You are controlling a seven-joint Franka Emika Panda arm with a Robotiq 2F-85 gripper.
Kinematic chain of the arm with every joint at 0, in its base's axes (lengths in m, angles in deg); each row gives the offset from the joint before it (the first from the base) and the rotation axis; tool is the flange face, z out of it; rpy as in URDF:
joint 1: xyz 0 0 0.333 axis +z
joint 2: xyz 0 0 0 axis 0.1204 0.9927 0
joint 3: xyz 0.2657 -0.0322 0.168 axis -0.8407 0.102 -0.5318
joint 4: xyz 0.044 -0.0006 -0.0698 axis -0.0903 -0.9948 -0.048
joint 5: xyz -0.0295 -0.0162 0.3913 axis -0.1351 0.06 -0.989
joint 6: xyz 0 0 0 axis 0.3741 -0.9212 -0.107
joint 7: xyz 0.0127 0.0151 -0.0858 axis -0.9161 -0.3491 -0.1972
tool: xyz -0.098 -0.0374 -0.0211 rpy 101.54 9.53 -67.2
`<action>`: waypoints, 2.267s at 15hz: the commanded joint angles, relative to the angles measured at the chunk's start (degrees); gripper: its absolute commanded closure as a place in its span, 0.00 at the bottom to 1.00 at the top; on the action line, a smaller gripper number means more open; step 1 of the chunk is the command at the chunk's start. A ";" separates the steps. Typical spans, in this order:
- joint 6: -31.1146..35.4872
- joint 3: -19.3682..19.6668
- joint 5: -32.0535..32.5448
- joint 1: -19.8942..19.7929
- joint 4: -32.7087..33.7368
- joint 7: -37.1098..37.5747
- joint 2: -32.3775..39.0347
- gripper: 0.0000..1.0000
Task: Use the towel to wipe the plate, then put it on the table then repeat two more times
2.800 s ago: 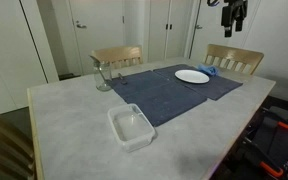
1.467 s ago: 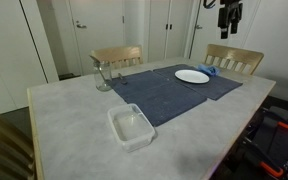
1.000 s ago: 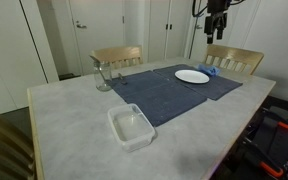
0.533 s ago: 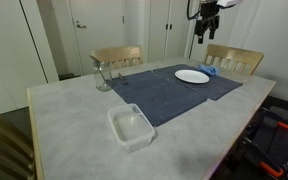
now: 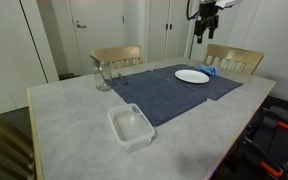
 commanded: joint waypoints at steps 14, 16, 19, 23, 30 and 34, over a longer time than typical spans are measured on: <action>8.05 6.41 3.63 -1.89 17.72 12.39 22.14 0.00; 7.62 6.56 2.23 -2.36 21.47 11.95 25.41 0.00; 6.55 6.91 0.63 -3.39 26.76 11.20 29.59 0.00; 3.39 6.54 -3.73 -6.20 33.63 9.59 34.75 0.00; -8.38 6.42 -10.39 -11.72 43.98 7.73 40.80 0.00; -13.87 6.39 -12.90 -14.74 47.66 7.21 43.28 0.00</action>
